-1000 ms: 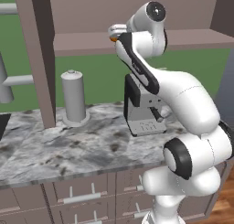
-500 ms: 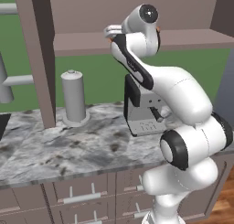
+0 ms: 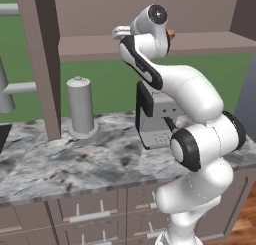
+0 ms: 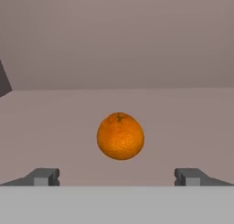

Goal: Pick the tangerines from the cabinet and place them in one bowl. Pick the cucumber from the sink and place it in the other bowl.

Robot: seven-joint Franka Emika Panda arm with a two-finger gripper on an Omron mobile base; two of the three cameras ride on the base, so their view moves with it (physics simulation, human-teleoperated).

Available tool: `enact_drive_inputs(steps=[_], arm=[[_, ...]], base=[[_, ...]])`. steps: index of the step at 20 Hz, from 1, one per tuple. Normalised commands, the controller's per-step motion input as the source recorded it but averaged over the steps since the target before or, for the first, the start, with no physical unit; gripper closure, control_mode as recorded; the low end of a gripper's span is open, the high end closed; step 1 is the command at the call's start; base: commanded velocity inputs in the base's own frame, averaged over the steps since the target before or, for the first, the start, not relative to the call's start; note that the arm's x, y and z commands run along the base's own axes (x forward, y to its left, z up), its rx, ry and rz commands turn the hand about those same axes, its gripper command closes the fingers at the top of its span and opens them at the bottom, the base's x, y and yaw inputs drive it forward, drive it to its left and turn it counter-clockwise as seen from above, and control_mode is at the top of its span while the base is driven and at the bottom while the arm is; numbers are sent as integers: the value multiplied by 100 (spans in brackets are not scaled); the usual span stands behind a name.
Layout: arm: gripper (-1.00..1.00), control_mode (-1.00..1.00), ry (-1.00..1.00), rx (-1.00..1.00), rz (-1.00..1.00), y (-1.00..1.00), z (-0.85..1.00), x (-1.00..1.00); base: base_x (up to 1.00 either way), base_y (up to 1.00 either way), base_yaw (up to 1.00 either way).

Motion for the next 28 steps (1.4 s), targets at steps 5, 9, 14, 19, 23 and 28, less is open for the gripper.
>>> enact_drive_inputs(steps=[5,9,14,19,23,28], arm=[[-100,-100,0,0,0,0,0,28],[-100,-100,0,0,0,0,0,6],[-100,-100,2,0,0,0,-13,17],[-100,-100,0,0,0,0,-11,13],[-100,-100,1,0,0,0,-1,19],[-100,-100,2,0,0,0,-1,25]], base=[[0,0,0],[0,0,0],[0,0,0],[0,0,0],[0,0,0],[0,0,0]])
